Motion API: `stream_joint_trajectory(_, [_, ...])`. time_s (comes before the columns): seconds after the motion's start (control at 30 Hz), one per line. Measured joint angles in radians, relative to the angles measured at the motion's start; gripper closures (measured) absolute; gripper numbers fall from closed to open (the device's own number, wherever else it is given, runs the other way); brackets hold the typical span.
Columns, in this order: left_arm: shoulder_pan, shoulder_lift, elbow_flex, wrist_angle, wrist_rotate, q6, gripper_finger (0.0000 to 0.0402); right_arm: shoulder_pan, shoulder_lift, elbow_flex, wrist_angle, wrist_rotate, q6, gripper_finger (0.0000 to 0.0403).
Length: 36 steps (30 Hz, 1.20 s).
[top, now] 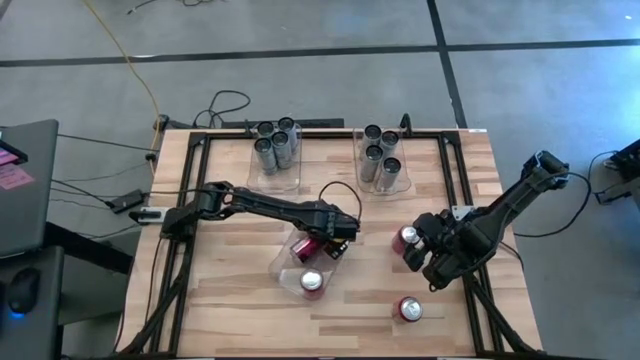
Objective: Sort soda cans
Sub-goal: Adjust the red soda cans in the center transparent bin
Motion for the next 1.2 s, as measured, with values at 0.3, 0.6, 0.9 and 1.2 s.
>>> stream_joint_trajectory(0.3, [-0.017, -0.006, 0.104, -0.033, -0.073, 0.068, 0.011, -0.007, 0.0, 0.0, -0.003, 0.001, 0.008, 0.0037])
stream_joint_trajectory(0.6, [-0.051, -0.01, 0.302, -0.114, -0.257, 0.145, 0.011, -0.009, 0.0, 0.0, -0.003, 0.001, 0.018, 0.0037])
stream_joint_trajectory(0.9, [-0.17, -0.012, 0.481, -0.13, -0.545, 0.25, 0.011, -0.009, 0.0, 0.0, 0.019, 0.08, 0.015, 0.0037])
stream_joint_trajectory(1.2, [-0.227, -0.077, 0.515, -0.081, -0.695, 0.304, 0.011, -0.002, 0.0, -0.085, 0.463, 0.333, -0.308, 0.0037])
